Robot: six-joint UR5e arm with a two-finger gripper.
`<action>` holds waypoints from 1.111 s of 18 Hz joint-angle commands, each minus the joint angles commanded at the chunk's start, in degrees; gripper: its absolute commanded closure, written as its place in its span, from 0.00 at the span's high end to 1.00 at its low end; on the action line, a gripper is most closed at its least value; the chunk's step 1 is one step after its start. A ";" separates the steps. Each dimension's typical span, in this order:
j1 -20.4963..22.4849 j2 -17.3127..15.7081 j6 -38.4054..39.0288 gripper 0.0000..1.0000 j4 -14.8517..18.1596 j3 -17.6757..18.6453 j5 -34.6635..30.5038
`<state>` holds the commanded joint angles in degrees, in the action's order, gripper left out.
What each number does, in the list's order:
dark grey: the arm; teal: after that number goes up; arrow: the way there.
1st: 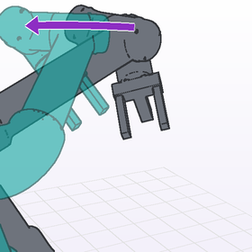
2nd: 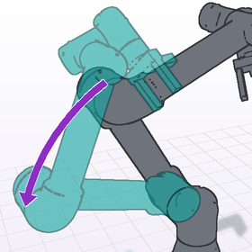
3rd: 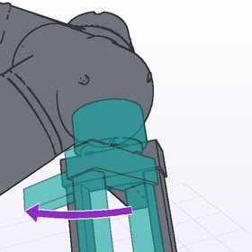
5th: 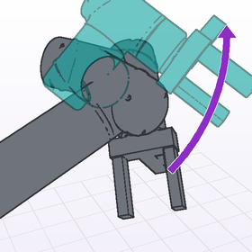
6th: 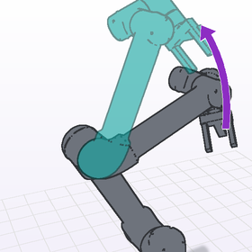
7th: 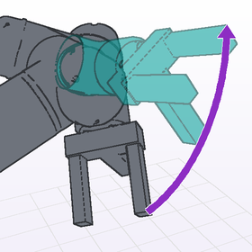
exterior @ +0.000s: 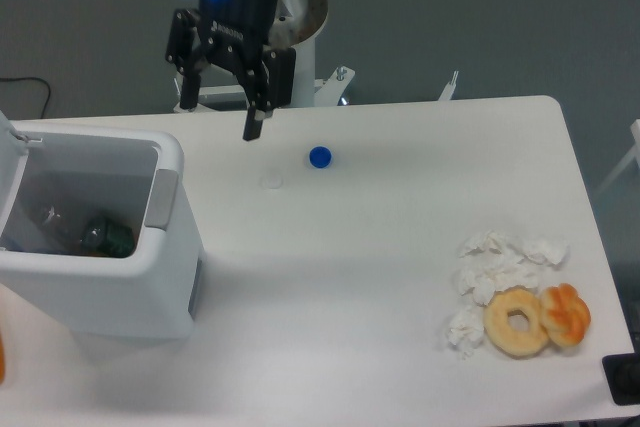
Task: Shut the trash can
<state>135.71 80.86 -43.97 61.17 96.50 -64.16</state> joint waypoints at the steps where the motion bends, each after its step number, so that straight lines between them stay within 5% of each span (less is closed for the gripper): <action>1: -1.05 -0.09 2.03 1.00 0.09 -0.26 0.09; 6: -6.76 -0.44 15.11 1.00 -0.53 -1.31 1.14; 11: -8.00 -1.49 25.76 1.00 -0.62 -3.25 12.02; 20: -11.08 -3.61 31.58 1.00 -0.62 -3.34 23.20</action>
<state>124.63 77.26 -12.39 60.56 93.17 -40.96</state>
